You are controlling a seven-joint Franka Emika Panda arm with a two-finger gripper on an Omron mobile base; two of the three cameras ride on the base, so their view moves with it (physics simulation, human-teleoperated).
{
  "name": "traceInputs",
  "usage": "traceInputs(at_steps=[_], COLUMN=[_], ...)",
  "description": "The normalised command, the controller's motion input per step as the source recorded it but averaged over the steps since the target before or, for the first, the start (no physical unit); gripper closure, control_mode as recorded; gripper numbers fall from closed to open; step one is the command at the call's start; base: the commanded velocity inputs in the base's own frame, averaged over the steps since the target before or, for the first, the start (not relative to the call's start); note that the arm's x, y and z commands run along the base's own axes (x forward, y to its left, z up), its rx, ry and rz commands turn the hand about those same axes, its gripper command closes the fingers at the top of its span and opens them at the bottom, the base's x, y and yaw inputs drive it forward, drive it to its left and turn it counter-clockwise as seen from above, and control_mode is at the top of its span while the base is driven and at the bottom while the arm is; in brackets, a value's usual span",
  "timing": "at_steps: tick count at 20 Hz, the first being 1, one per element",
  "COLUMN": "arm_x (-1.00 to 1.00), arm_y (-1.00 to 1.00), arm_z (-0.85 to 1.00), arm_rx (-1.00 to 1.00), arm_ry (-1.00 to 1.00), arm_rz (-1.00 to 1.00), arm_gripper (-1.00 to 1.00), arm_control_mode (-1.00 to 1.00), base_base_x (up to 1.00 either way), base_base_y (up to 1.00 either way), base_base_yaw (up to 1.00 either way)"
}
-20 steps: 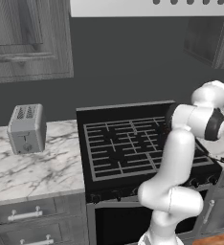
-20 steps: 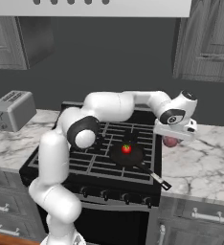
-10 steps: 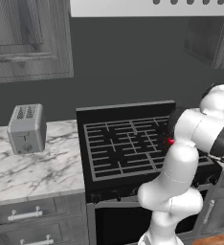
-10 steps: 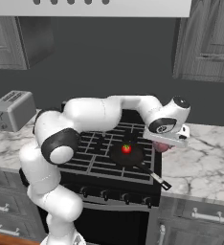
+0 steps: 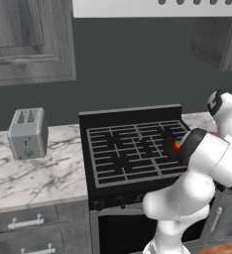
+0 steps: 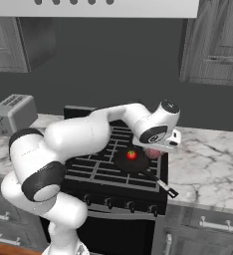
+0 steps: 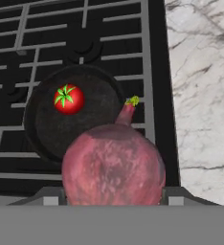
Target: Place the pan on the front right burner on the stove. Then place the tomato and the onion in the pan and turn on the front right burner.
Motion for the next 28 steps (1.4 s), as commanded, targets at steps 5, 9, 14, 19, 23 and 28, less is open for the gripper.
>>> traceInputs(at_steps=[5, 9, 14, 19, 23, 28], arm_x=[0.00, 0.00, 0.00, 0.08, 0.24, 0.39], arm_y=[0.47, 0.39, 0.28, 0.22, 0.14, 0.02], arm_z=[0.16, 0.02, -0.03, -0.03, 0.00, -0.02], arm_rx=[-0.04, -0.03, -0.07, -0.10, -0.08, -0.05], arm_ry=[0.00, 0.00, 0.00, 0.00, 0.00, 0.00], arm_rz=[0.00, 0.00, 0.00, 0.00, 0.00, -0.04], arm_gripper=[1.00, 1.00, 1.00, 1.00, 1.00, 1.00], arm_control_mode=[-1.00, -1.00, -1.00, -1.00, -1.00, -1.00], base_base_x=[0.00, 0.00, 0.00, 0.00, 0.00, 0.00], base_base_y=[0.00, 0.00, 0.00, 0.00, 0.00, 0.00], base_base_yaw=[0.00, 0.00, 0.00, 0.00, 0.00, 0.00])
